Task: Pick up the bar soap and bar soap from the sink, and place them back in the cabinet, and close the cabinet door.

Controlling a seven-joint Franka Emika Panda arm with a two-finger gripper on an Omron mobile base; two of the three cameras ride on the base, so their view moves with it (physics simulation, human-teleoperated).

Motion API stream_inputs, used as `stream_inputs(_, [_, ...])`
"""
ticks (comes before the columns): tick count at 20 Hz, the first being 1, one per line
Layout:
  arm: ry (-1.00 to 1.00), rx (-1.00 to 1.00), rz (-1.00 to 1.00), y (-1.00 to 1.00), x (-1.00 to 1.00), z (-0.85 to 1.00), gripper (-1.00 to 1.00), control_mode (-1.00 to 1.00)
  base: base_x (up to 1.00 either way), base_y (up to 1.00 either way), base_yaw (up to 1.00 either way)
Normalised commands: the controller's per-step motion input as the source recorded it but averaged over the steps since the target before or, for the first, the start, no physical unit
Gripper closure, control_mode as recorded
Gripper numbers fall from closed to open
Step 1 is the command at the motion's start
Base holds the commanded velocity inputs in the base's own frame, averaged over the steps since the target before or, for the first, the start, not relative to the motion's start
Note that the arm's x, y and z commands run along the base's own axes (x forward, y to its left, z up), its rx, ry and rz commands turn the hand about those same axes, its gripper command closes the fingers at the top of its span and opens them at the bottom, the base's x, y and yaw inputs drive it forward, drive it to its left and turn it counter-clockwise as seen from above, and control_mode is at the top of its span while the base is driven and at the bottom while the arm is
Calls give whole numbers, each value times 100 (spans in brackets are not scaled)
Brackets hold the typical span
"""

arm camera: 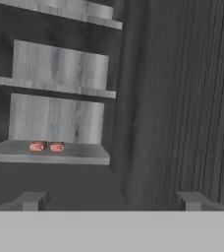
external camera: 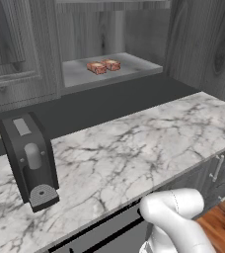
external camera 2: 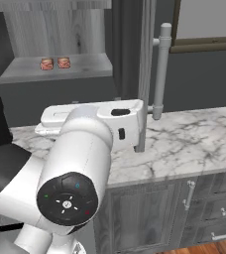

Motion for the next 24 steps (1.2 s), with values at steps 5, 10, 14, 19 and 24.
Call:
stream_inputs(5, [0,0,0,-36,-2,0,-100,-100,0,0,0])
stream_inputs(10, [0,0,0,-35,-5,0,-100,-100,0,0,0])
stream_inputs(14, [0,0,0,-34,-9,0,-100,-100,0,0,0])
stream_inputs(19, [0,0,0,-15,-2,0,-100,-100,0,0,0])
stream_inputs(24, [0,0,2,-1,0,0,-100,-100,0,0,0])
